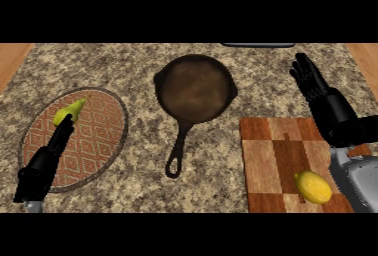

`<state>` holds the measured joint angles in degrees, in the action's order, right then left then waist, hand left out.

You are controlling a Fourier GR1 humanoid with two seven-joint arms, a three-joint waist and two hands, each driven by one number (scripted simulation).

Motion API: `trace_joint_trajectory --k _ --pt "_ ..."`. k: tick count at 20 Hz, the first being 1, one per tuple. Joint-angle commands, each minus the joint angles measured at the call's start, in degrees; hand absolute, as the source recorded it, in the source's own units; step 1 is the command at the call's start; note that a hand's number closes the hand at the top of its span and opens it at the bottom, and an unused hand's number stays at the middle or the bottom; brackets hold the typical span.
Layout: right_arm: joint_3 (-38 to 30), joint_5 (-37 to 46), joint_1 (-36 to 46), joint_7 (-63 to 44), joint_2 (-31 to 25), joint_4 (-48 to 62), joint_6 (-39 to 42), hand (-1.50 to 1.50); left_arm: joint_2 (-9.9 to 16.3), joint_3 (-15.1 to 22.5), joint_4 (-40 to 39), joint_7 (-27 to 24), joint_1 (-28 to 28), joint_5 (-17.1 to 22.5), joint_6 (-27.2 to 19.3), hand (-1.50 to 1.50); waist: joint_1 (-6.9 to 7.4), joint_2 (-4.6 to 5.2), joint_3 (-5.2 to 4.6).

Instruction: Pick the lemon from the cutting board and place it in the pan

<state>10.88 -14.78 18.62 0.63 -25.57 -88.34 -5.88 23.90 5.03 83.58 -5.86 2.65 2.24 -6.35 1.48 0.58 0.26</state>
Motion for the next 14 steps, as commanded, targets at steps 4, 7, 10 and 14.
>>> trace_joint_trajectory --k 4,7,10,14 --pt "-6.8 -10.3 0.4 -2.1 1.5 3.4 9.4 -1.5 -2.4 0.9 3.6 5.5 1.3 -4.0 -3.1 0.0 -1.16 -0.59 -0.21" --pt "0.4 9.9 -1.5 -1.4 -15.8 2.6 12.4 -1.5 -1.9 1.1 2.7 7.0 1.3 -2.1 -1.2 0.0 -2.02 -0.64 -1.01" --pt "-14.5 -5.5 -12.4 -7.5 -8.5 8.7 1.3 -1.5 -3.6 2.1 3.7 9.1 2.8 -3.7 -3.8 0.0 -5.04 -0.92 -0.19" --pt "-13.2 -2.1 -23.2 -4.2 -15.9 4.3 10.5 -1.5 -2.6 1.6 7.8 13.0 1.9 -2.4 -1.9 0.0 -2.89 -0.9 -0.24"
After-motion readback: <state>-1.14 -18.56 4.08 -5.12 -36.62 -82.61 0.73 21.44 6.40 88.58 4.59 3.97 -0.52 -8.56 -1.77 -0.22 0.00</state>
